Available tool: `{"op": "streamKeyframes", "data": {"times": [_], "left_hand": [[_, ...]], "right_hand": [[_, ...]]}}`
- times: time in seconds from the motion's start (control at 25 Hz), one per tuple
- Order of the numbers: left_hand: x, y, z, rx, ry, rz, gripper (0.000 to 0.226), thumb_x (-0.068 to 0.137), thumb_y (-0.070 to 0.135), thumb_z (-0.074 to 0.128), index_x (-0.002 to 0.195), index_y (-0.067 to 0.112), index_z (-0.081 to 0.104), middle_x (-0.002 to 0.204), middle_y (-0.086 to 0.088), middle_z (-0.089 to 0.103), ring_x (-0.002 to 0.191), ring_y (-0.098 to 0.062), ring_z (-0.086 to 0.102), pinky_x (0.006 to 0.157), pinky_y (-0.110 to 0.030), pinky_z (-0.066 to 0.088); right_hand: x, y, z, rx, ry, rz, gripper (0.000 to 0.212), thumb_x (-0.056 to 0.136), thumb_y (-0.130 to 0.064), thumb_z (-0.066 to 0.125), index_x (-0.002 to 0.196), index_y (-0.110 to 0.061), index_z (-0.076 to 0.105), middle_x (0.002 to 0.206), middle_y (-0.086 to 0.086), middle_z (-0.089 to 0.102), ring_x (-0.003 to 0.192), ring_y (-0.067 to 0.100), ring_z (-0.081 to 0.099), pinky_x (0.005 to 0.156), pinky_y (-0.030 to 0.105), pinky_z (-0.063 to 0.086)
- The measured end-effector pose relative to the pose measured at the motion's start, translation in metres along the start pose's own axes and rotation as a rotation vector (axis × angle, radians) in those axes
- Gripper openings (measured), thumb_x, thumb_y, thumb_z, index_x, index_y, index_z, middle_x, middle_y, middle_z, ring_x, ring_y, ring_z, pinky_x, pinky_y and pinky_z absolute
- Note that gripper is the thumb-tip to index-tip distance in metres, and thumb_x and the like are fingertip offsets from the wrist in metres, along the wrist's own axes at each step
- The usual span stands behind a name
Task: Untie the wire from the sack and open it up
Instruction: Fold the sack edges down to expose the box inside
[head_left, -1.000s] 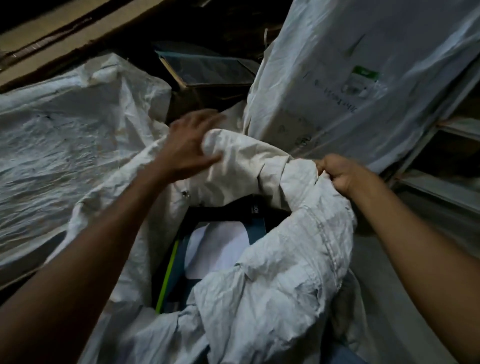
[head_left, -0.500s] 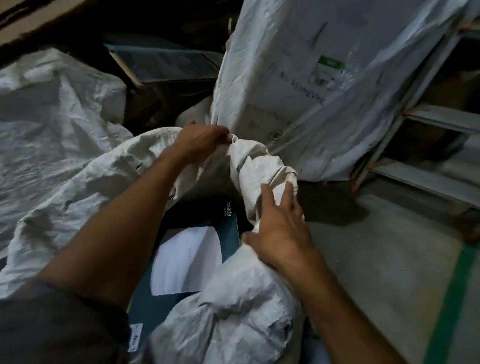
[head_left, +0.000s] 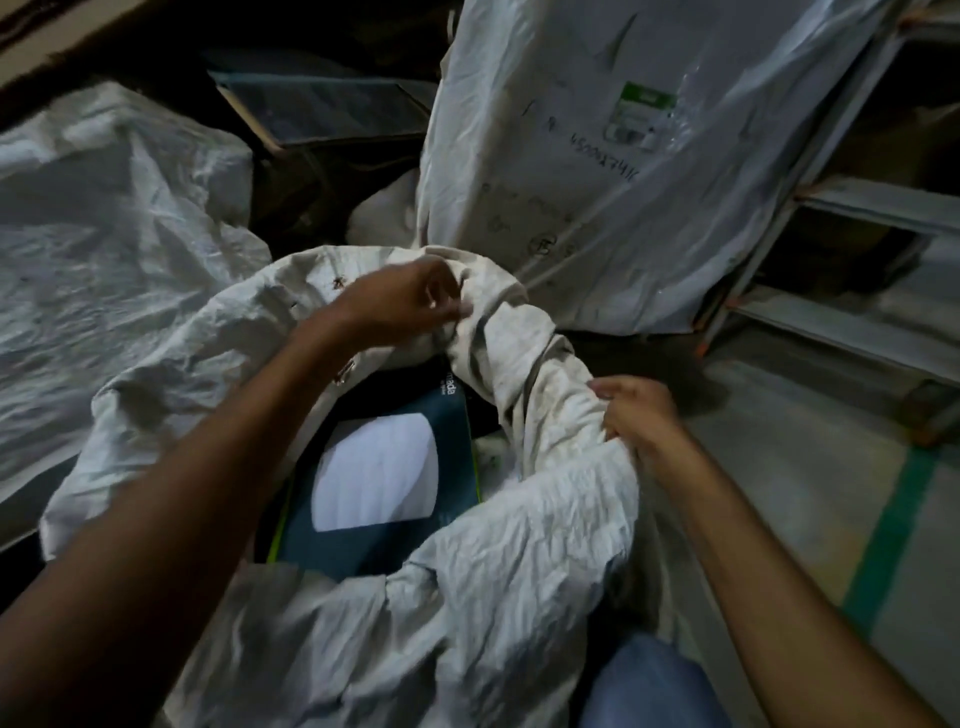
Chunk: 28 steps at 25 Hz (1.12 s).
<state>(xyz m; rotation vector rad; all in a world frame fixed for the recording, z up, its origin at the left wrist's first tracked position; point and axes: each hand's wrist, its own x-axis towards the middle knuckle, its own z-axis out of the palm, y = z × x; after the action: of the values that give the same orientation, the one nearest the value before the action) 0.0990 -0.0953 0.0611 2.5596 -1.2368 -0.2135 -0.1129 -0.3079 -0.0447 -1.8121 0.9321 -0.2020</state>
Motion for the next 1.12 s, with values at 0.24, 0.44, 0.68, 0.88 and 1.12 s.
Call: {"op": "streamKeyframes", "data": {"times": [0.24, 0.44, 0.68, 0.88, 1.12], "left_hand": [[-0.205, 0.039, 0.029, -0.41, -0.821, -0.11, 0.081, 0.068, 0.076, 0.076, 0.136, 0.033, 0.059, 0.125, 0.015, 0.07, 0.117, -0.005, 0.065, 0.103, -0.032, 0.051], [-0.302, 0.091, 0.063, -0.073, -0.229, -0.156, 0.039, 0.08, 0.055, 0.065, 0.11, 0.03, 0.065, 0.102, 0.01, 0.071, 0.096, -0.012, 0.067, 0.082, -0.035, 0.053], [-0.37, 0.153, 0.115, 0.315, 0.444, -0.241, 0.026, 0.086, 0.043, 0.058, 0.106, 0.029, 0.069, 0.097, 0.002, 0.062, 0.085, -0.024, 0.067, 0.064, -0.038, 0.053], [-0.389, 0.165, 0.078, -0.05, 0.142, -0.486, 0.066, 0.078, 0.077, 0.032, 0.105, 0.035, 0.074, 0.142, 0.008, 0.057, 0.127, -0.015, 0.059, 0.102, -0.032, 0.047], [-0.348, 0.147, 0.011, 0.253, 0.148, -0.658, 0.054, 0.075, 0.059, 0.062, 0.123, 0.034, 0.067, 0.165, -0.008, 0.022, 0.149, -0.036, 0.023, 0.114, -0.055, 0.029]], "right_hand": [[-0.113, -0.059, -0.002, -0.437, -0.676, -0.795, 0.064, 0.082, -0.028, 0.077, 0.142, -0.033, 0.055, 0.148, -0.011, 0.051, 0.136, 0.008, 0.045, 0.117, 0.034, 0.035], [-0.16, -0.022, 0.005, -0.842, -0.628, -0.926, 0.038, 0.072, -0.036, 0.076, 0.106, -0.036, 0.061, 0.108, -0.008, 0.07, 0.102, 0.019, 0.065, 0.074, 0.03, 0.043], [-0.234, 0.033, 0.011, -0.596, 0.154, -1.441, 0.014, 0.077, -0.008, 0.065, 0.076, -0.02, 0.057, 0.069, 0.003, 0.055, 0.063, 0.028, 0.054, 0.055, 0.038, 0.036], [-0.271, 0.06, -0.002, -0.583, 0.198, -1.603, 0.014, 0.081, -0.005, 0.059, 0.075, -0.017, 0.059, 0.069, 0.006, 0.052, 0.063, 0.028, 0.052, 0.053, 0.039, 0.039], [-0.299, 0.017, -0.032, -0.462, 0.219, -1.784, 0.022, 0.085, 0.002, 0.061, 0.071, -0.014, 0.057, 0.066, 0.006, 0.047, 0.058, 0.023, 0.045, 0.045, 0.038, 0.036]]}}
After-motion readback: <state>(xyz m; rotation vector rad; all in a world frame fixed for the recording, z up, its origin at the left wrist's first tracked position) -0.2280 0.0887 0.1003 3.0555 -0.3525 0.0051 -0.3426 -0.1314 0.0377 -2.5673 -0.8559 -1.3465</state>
